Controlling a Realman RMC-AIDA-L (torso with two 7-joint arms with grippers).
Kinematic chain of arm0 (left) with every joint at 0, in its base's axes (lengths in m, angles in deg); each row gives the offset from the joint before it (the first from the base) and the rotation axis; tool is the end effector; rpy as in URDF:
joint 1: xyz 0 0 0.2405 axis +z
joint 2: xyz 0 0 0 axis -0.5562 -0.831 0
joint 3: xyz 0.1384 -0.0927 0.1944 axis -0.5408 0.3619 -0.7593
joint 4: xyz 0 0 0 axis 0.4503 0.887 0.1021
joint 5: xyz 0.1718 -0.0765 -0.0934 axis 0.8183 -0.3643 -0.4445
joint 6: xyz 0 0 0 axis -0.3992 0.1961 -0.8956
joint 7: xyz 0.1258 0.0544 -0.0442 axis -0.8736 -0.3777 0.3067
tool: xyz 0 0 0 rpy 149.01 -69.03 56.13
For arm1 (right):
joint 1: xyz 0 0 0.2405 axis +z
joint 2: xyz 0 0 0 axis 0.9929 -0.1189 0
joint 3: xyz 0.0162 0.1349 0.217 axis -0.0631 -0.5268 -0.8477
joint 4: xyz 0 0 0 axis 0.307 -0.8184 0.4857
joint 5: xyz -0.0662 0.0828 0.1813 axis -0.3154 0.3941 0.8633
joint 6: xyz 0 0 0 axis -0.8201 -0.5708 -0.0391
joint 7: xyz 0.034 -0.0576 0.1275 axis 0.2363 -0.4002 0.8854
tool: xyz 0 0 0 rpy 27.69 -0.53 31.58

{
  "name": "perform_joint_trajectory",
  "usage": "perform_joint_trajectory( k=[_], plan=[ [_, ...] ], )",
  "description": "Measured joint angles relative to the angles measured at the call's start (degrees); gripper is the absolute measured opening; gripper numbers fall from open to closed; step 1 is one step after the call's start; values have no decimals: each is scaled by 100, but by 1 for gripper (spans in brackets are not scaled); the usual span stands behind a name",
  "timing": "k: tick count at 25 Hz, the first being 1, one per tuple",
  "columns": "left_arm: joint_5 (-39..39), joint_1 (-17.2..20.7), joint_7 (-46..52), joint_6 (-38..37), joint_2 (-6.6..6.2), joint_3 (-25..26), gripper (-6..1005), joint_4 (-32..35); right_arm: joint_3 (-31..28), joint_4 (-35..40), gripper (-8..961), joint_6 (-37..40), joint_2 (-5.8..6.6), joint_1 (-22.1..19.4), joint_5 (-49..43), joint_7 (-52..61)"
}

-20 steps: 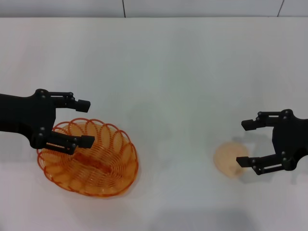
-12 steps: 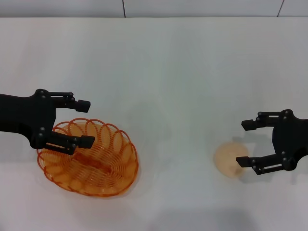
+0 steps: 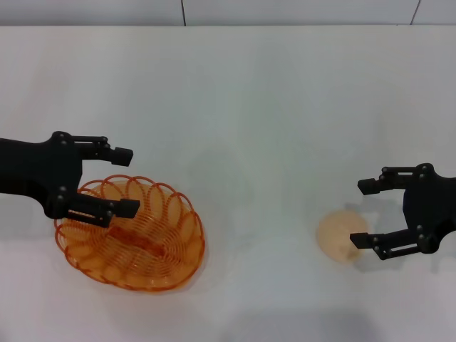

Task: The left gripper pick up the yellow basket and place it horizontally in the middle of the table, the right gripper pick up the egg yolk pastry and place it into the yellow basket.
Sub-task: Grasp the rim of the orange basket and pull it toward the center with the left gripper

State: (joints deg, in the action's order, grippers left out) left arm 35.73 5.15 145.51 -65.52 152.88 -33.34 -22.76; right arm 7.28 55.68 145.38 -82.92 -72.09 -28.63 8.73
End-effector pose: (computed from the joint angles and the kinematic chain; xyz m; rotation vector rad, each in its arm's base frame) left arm -0.2553 0.3062 0.0743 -3.0137 -0.4397 -0.4609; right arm 0.2267 0.2831 0.0298 -2.9018 0.2680 0.2723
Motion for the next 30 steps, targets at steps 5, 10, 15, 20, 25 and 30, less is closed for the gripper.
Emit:
perform_joint_trajectory(
  k=[5,10,15,20,25,30],
  plan=[
    [239,0,794,12,-30,-41,887,400,0,-4,837,-26,0,0,-1,2],
    [879,-13,1820,17,-8,-44,887,1168,-2,-55,837,-45,0,0,18,-1],
    [1725,-215,2688,-75,-39,-44,888,1579,-11,-78,836,-53,0,0,23,3],
    [2342,-416,3288,-114,-106,-44,887,1621,-26,-79,836,-53,-2,8,60,10],
    [2725,-543,3857,-51,-100,-39,888,1625,-27,-77,836,-85,-6,53,102,14],
    [2754,-579,4392,67,-46,-42,888,1568,-4,-119,836,-130,-11,104,105,14]
  ],
)
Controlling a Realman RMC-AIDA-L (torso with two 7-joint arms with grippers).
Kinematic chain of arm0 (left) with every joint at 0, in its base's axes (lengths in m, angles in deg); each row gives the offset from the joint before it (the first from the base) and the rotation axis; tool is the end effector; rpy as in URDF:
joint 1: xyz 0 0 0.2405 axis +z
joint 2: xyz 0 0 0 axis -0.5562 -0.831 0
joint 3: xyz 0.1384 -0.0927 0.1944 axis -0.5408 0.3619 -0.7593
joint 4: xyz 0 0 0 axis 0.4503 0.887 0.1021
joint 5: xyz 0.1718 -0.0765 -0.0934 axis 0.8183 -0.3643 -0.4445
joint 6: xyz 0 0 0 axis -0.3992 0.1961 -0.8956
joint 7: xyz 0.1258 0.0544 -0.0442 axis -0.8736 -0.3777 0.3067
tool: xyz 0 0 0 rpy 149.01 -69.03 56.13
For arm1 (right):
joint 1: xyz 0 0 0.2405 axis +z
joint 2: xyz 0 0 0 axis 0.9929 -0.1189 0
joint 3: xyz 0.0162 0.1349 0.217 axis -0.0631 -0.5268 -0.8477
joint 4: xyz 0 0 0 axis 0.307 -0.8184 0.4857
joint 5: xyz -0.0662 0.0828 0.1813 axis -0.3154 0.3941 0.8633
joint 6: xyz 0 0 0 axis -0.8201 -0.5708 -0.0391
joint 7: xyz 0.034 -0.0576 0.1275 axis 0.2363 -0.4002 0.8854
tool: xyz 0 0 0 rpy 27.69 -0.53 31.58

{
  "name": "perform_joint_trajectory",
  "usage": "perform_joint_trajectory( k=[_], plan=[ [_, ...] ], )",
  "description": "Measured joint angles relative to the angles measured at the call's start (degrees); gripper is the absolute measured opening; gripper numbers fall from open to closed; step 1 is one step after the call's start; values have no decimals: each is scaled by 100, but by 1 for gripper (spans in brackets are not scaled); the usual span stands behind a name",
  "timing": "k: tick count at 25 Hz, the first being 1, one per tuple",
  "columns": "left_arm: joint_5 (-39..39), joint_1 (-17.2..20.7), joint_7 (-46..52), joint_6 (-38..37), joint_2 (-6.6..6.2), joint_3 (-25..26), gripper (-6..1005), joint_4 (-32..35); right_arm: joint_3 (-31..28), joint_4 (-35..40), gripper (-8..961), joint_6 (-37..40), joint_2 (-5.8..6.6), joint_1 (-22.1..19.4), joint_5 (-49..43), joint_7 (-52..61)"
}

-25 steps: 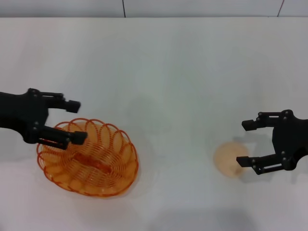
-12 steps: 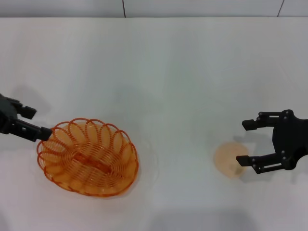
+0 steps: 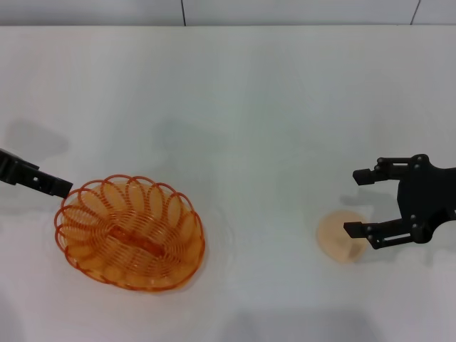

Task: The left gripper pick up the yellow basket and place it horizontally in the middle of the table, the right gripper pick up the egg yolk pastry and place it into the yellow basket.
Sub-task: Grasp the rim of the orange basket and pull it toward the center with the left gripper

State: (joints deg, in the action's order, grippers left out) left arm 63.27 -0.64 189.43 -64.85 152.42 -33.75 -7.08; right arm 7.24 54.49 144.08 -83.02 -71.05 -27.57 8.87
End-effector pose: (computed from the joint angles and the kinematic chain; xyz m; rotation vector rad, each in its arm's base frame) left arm -0.2594 0.3339 0.1139 -2.5603 -1.3261 0.2466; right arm 0.2229 0.2896 0.0285 -2.8851 0.2743 0.3058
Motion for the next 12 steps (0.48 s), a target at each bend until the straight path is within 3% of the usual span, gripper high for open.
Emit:
perform_joint_trajectory(
  k=[12],
  plan=[
    [867,-293,254,200,150,-198,887,-518,9,-22,835,33,-7,5,10,0]
  ],
)
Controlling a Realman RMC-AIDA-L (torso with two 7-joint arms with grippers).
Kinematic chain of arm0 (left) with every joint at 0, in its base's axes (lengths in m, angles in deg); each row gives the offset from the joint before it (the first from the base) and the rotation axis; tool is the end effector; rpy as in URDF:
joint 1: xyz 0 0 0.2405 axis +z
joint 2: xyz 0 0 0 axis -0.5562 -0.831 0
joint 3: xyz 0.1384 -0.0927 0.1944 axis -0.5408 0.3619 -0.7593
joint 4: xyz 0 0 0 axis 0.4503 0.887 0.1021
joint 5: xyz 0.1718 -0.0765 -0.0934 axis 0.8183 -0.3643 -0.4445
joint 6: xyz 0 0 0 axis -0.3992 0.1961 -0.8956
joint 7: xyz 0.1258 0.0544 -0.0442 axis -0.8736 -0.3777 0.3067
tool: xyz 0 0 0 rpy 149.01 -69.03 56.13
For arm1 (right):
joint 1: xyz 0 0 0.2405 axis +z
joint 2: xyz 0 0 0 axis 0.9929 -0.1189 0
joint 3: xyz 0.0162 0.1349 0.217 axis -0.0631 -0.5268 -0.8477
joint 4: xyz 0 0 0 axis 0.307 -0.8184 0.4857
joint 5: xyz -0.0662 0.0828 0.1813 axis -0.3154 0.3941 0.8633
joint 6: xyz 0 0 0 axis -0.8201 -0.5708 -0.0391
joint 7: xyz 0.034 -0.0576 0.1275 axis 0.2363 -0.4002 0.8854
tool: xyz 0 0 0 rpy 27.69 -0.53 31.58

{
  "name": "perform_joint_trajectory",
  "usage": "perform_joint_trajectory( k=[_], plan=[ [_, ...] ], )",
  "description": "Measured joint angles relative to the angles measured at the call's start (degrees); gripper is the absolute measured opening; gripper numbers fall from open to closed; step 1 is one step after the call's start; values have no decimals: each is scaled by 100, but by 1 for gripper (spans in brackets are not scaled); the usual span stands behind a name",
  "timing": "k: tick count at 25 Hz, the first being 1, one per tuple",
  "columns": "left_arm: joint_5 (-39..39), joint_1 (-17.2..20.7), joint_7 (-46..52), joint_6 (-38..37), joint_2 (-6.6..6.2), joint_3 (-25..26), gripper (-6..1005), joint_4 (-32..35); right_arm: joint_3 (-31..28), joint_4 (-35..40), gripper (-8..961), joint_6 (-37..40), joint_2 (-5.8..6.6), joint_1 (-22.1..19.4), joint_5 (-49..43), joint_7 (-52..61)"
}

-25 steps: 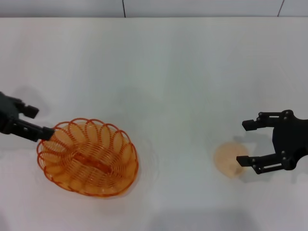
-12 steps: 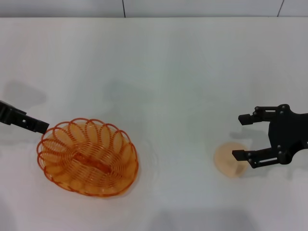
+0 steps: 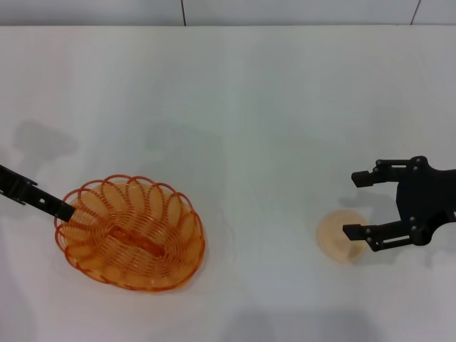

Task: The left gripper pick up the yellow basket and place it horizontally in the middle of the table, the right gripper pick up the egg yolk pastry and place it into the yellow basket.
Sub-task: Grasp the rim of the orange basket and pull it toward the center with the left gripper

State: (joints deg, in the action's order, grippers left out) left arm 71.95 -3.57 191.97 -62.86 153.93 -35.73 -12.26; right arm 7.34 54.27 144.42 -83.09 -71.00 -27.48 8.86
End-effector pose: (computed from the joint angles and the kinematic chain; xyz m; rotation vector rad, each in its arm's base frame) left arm -0.2675 0.3377 0.0917 -2.5109 -1.4293 0.4393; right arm 0.2226 0.2886 0.0272 -2.8938 0.2771 0.3105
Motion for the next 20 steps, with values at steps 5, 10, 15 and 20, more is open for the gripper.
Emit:
perform_joint_trajectory(
  k=[5,10,15,20],
  plan=[
    [151,-142,63,200,-1,-170,887,-285,3,-2,835,11,0,-29,49,0],
    [284,-272,77,347,63,-190,887,-526,5,-7,834,17,0,-48,67,0],
    [314,-307,113,514,120,-292,884,-693,11,-56,834,25,0,-47,69,0],
    [351,-314,178,652,134,-423,843,-855,12,-78,834,27,0,-38,69,-7]
  ],
)
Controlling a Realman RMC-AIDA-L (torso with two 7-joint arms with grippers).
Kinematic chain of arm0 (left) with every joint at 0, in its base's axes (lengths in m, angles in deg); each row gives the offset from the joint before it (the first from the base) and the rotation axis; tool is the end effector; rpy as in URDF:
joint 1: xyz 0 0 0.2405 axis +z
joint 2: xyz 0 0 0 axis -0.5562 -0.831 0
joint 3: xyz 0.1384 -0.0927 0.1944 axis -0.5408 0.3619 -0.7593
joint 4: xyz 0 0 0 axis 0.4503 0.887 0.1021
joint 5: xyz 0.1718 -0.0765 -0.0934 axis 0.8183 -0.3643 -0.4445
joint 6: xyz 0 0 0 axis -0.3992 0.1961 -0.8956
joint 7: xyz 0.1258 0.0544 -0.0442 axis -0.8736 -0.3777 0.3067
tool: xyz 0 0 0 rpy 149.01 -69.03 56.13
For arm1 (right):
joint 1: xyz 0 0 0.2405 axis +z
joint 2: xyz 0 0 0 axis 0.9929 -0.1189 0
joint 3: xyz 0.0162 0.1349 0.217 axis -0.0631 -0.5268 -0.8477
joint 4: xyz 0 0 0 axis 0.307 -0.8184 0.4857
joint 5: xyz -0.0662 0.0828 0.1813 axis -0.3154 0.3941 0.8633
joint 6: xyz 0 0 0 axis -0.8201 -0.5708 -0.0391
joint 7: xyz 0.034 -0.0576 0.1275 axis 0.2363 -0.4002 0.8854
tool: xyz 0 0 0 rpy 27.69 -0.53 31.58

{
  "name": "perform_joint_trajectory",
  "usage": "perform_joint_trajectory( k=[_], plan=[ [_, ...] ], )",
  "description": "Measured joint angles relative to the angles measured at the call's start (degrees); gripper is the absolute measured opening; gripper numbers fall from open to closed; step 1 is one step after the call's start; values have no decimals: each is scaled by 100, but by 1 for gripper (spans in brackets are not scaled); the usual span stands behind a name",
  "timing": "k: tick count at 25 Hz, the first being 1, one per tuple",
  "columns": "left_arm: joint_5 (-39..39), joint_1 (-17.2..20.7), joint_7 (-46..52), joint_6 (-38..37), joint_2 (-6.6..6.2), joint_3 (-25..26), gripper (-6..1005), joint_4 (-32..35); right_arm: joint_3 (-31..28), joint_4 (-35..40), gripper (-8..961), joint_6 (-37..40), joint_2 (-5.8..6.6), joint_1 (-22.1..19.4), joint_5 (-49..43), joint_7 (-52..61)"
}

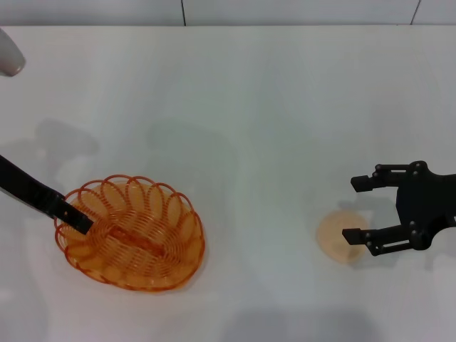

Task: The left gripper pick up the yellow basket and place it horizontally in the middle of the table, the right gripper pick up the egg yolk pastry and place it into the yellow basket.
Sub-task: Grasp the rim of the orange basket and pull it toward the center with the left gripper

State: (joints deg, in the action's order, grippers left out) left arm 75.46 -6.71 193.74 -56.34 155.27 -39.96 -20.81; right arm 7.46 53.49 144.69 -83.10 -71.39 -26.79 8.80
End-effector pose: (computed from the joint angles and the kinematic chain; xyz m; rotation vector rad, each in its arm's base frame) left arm -0.2704 0.3479 0.0564 -2.5090 -1.4426 0.5669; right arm 0.2251 0.2858 0.0255 -2.9003 0.3021 0.3284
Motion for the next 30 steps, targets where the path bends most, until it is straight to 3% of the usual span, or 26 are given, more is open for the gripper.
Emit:
perform_joint_trajectory(
  k=[5,16,18,30],
  plan=[
    [27,-12,19,79,17,-7,689,-60,0,-17,834,0,0,-7,0,-8],
    [62,-80,67,184,45,-57,585,-176,0,-72,835,11,0,-14,0,-6],
    [89,-80,77,189,54,-62,371,-177,0,-72,835,20,0,-15,0,-5],
    [98,-123,106,284,74,-83,340,-212,0,-71,836,70,0,-19,-1,-2]
  ],
)
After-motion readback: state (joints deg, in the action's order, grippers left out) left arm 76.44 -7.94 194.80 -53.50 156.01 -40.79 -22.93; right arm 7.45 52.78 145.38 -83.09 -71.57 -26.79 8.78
